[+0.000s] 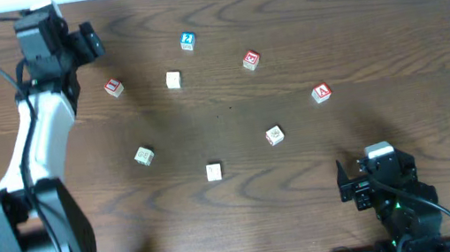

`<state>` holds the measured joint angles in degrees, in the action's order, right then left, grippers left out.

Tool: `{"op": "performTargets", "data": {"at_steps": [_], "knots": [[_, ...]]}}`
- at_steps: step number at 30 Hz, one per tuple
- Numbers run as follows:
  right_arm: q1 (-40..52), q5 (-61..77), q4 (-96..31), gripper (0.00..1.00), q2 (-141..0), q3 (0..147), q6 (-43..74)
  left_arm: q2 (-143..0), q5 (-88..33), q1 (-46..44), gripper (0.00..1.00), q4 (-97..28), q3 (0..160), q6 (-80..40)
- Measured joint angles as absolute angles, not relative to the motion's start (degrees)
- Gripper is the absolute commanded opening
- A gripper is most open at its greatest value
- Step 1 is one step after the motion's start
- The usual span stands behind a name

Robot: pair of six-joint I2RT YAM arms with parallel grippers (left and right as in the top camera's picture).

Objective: Spell out Ai2
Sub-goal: 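Move the left gripper forward over the red-bordered I block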

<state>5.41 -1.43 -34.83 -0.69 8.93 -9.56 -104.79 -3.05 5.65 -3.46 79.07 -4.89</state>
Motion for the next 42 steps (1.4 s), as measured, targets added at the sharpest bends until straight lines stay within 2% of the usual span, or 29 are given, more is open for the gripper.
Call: {"op": "performTargets", "data": {"at_steps": [6, 11, 17, 28, 42], "knots": [[5.41, -1.43, -34.83, 0.99, -0.69, 8.93, -9.56, -115.07, -4.8, 5.61, 0.95, -8.38, 92.03, -7.42], [5.41, -1.43, -34.83, 0.99, -0.69, 8.93, -9.56, -120.62, -5.43, 5.15, 0.95, -10.07, 97.8, -14.24], [5.41, -1.45, -34.81, 0.99, -0.69, 8.93, -9.56, -123.68, -5.65, 3.25, 0.95, -12.69, 98.28, -23.29], [5.41, -1.43, -34.83, 0.99, -0.69, 8.93, -9.56, -124.36, -6.09, -0.6, 0.95, -26.33, 98.35, -33.23], [5.41, -1.43, -34.83, 0.99, -0.69, 8.93, -9.56, -124.36, -8.71, 0.56, 0.95, -27.62, 98.35, -36.05]]}}
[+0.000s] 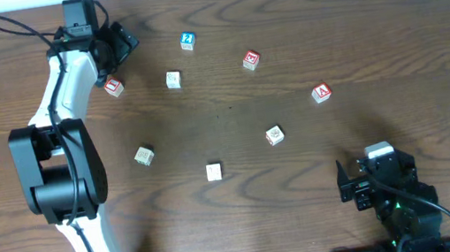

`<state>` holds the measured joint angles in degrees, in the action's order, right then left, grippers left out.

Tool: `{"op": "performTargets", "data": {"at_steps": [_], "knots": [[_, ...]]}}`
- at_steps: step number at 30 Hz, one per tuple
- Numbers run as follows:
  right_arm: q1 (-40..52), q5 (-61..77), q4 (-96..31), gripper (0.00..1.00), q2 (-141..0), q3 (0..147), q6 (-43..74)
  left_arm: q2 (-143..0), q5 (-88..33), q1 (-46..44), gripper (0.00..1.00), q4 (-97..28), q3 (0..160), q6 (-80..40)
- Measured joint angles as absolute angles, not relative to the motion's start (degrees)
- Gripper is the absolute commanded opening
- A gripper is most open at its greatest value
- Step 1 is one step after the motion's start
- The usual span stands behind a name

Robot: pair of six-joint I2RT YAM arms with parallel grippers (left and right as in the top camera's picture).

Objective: Spell out Ai2
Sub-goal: 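Move the left gripper forward over the red-bordered I block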

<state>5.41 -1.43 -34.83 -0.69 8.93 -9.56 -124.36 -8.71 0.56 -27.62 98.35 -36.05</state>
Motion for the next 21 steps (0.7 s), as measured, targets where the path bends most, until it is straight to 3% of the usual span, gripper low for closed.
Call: {"op": "performTargets", "data": {"at_steps": [21], "knots": [[5.41, -1.43, -34.83, 0.99, -0.69, 8.93, -9.56, -124.36, -23.59, 6.66, 0.95, -30.92, 98.35, -40.69]]}}
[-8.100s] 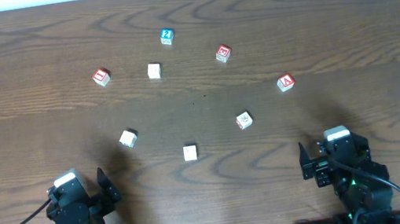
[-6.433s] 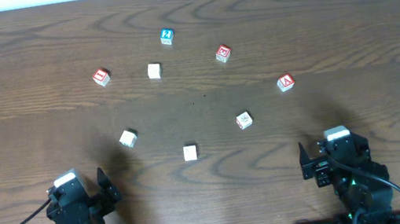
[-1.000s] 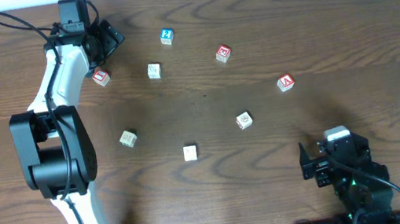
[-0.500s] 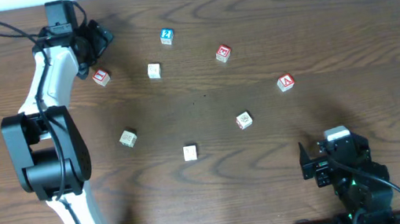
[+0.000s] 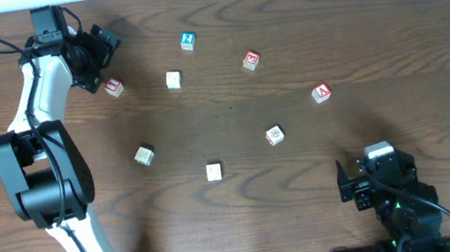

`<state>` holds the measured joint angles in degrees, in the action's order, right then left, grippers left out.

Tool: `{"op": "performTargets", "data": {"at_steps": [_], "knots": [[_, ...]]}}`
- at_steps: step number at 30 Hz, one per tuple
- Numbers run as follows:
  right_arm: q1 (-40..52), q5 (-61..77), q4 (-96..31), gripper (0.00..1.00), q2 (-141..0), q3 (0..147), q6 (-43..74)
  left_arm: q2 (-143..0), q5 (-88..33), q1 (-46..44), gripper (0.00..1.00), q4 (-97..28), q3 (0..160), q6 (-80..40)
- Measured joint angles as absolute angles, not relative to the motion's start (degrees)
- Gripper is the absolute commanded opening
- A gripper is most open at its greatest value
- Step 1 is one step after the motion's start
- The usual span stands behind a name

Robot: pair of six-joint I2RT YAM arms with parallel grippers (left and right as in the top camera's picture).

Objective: Spell out Ai2
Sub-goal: 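Move the left gripper forward over the red-bordered I block, then lower the left gripper and close it on the I block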

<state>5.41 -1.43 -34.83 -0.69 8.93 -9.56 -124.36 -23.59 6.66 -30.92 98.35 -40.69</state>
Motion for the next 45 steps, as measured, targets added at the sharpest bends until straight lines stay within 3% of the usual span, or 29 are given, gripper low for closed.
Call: {"op": "performTargets", "data": {"at_steps": [18, 45], "knots": [[5.41, -1.43, -34.83, 0.99, -0.69, 8.93, -9.56, -118.54, -11.09, 5.13, 0.95, -43.48, 98.41, -44.88], [5.41, -1.43, -34.83, 0.99, -0.69, 8.93, -9.56, -120.36, -6.44, 2.5, 0.95, -39.51, 98.41, -50.13]]}}
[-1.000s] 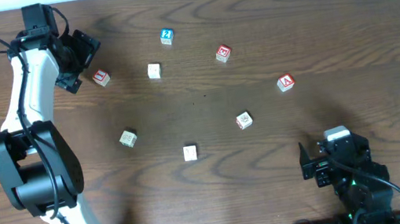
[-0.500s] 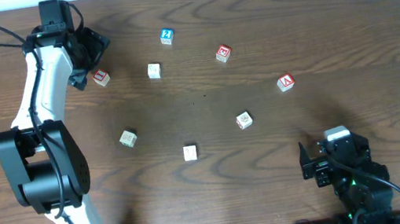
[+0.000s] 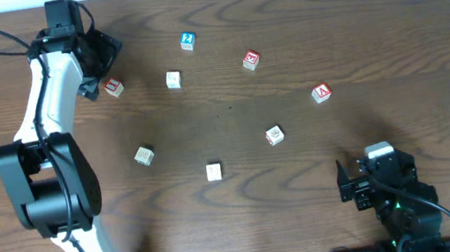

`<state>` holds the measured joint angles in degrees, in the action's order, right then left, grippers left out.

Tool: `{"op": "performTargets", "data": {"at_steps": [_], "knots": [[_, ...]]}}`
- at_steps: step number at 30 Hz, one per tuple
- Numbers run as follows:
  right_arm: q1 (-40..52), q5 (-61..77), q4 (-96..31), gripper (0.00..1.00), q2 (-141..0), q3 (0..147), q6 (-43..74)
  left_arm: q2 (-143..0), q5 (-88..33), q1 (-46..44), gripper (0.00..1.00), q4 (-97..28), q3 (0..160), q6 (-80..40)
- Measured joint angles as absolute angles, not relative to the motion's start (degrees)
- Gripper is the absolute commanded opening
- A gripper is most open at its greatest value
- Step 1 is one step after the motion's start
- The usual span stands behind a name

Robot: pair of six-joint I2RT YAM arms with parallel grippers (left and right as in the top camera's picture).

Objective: Spell out Ai2
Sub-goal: 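Lower the left gripper and close it on the I block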

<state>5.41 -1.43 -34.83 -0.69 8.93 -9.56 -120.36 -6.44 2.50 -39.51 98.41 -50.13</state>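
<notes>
Several small letter blocks lie scattered on the brown table (image 3: 248,221). A red block marked A (image 3: 320,93) sits at the right. A blue block (image 3: 187,40) lies at the far middle, and a red block (image 3: 251,59) is right of it. Another red block (image 3: 114,88) lies at the far left, with a pale block (image 3: 173,80) beside it. My left gripper (image 3: 102,69) hangs open just above and left of that far-left red block, holding nothing. My right gripper (image 3: 342,182) rests at the near right; its jaws are hard to read from above.
Three more pale blocks lie nearer: one at the left (image 3: 144,156), one in the middle (image 3: 214,172), one at the right (image 3: 274,136). The left arm (image 3: 48,108) stretches along the left side. The table's far edge runs just behind the left gripper.
My left gripper has shifted a little to the right and nearer, closing in on the far-left red block. No block has moved. The right arm is unchanged.
My left gripper first stood at the far left corner, away from the blocks. Later it was further right, just above the far-left red block, then back to the left. Now it sits close beside that block again. All blocks stayed put and the right arm rested throughout.
</notes>
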Motion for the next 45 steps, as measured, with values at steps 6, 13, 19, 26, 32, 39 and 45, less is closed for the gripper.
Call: {"op": "performTargets", "data": {"at_steps": [6, 13, 19, 26, 32, 39, 45], "knots": [[5.41, -1.43, -34.83, 0.99, -0.67, 8.93, -9.56, -123.7, -6.46, 2.5, 0.95, -41.89, 98.41, -52.99], [5.41, -1.45, -34.83, 0.99, -0.69, 8.93, -9.58, -124.27, -6.46, 2.5, 0.95, -42.44, 98.39, -54.39], [5.41, -1.43, -34.83, 0.99, -0.69, 8.93, -9.58, -124.57, -6.46, 2.5, 0.96, -42.44, 98.41, -54.63], [5.41, -1.45, -34.83, 0.99, -0.69, 8.93, -9.56, -128.44, -8.84, 2.5, 0.99, -40.25, 98.41, -55.24], [5.41, -1.43, -34.83, 0.99, -0.67, 8.93, -9.58, -128.75, -9.74, 2.55, 0.93, -39.9, 98.63, -55.51], [5.41, -1.43, -34.83, 0.99, -0.67, 8.93, -9.58, -128.81, -10.13, 3.14, 0.84, -39.97, 98.63, -55.27], [5.41, -1.43, -34.83, 0.99, -0.67, 8.93, -9.56, -128.81, -10.09, 4.12, 0.75, -39.99, 98.65, -53.78]]}}
